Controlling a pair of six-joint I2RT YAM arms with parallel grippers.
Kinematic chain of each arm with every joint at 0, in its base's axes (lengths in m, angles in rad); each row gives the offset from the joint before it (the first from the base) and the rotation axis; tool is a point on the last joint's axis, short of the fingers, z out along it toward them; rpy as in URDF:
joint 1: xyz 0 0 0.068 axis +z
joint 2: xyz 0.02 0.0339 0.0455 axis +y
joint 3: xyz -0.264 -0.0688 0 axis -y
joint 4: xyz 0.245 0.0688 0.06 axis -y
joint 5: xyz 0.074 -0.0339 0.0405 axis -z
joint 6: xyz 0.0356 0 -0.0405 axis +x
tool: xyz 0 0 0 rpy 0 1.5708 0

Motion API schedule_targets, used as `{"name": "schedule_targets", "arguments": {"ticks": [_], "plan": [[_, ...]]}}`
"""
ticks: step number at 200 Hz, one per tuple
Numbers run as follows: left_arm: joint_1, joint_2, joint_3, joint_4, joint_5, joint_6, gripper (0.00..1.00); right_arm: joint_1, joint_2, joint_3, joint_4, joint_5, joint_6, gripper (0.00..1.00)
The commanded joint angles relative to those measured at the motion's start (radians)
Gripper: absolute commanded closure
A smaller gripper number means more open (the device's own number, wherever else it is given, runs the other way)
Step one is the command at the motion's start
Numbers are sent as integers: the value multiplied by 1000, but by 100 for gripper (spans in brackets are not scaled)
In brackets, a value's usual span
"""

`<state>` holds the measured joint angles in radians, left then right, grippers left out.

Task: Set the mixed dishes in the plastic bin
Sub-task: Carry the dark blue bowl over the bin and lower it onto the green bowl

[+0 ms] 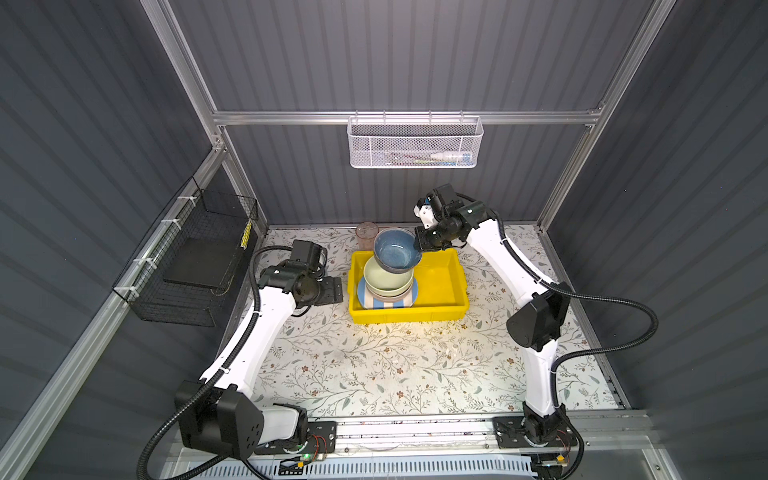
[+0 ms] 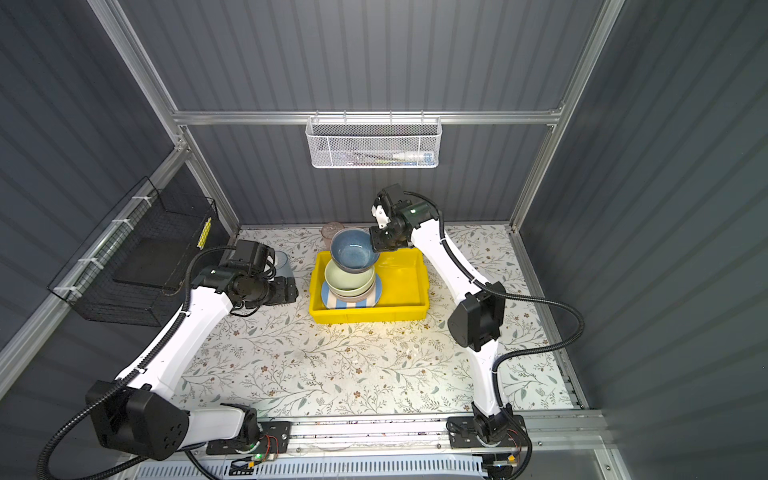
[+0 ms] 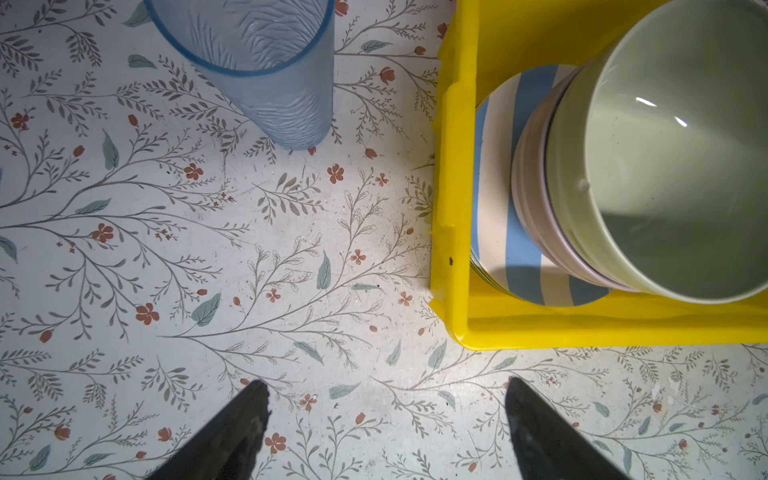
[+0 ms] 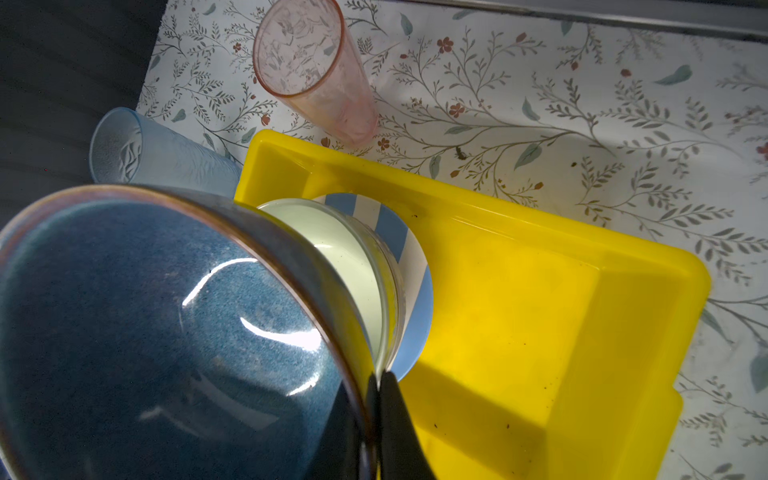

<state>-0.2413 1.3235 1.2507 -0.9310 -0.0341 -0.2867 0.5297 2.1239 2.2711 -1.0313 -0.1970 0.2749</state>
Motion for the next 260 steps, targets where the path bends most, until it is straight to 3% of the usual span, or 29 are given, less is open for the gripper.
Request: {"name": "schedule_targets", "arguments": {"ticks": [1, 260], "plan": [[7, -27, -11, -25, -1, 27, 10, 15, -9, 0, 103, -47, 50, 100], [7, -32, -20, -34, -8, 28, 9, 79, 69, -52, 77, 109, 26, 98]]}}
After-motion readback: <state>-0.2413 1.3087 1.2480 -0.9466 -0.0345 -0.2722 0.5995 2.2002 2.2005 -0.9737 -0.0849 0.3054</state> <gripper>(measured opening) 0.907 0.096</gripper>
